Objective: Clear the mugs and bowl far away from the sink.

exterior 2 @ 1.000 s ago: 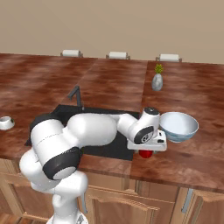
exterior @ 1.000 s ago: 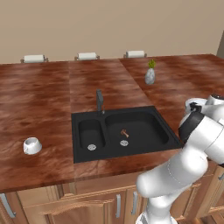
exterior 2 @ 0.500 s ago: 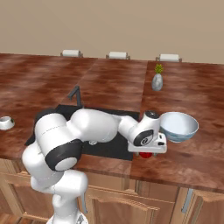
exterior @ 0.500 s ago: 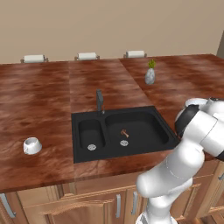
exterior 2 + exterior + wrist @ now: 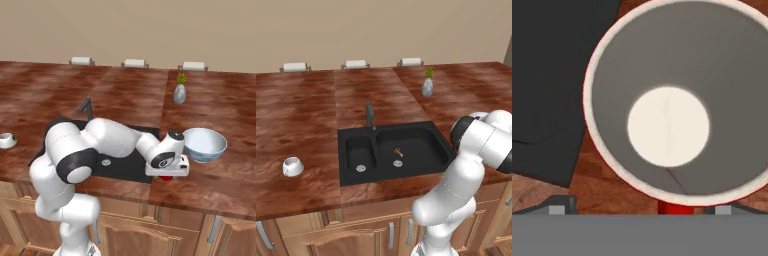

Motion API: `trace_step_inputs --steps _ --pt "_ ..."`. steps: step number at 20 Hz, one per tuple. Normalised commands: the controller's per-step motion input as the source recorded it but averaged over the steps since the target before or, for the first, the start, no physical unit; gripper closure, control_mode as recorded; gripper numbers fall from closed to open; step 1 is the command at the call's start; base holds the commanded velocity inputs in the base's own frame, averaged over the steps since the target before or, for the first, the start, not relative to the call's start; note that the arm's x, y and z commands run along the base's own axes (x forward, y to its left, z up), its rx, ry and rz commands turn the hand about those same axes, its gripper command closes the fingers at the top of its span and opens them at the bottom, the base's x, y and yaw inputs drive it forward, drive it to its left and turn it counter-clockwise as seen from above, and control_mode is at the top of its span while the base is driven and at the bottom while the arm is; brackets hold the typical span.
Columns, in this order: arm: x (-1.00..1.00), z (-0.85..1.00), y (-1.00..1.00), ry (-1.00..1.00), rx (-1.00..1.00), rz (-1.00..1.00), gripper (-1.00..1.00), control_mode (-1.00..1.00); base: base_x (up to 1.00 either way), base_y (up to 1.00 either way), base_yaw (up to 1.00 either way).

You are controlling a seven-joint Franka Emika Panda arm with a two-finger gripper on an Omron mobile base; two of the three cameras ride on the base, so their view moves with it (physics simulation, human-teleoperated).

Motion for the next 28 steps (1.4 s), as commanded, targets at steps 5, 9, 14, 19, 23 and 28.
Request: trace_step_inputs --steps 5,9,14,19,23,28 --pt "0.1 -0.08 -0.04 -0.02 0.07 0.11 -1.0 -1.0 0.0 0.0 0.0" --pt "0.04 -0.01 -0.16 -0.04 0.06 0.11 -1.0 -1.0 0.0 0.0 0.0" --pt "0.01 -0.01 0.01 -0.04 0.04 0.09 1.0 -1.0 0.0 0.0 0.0" --pt "0.0 -0.06 0.34 -0.04 0.01 0.08 1.0 -1.0 0.0 0.0 0.0" --pt "-0.01 -0.02 0.34 -0.05 0.03 0.07 1.0 -1.0 0.0 0.0 0.0" --pt "-0.13 0.0 0.33 -0.08 0.02 0.02 1.0 -1.0 0.0 0.0 0.0"
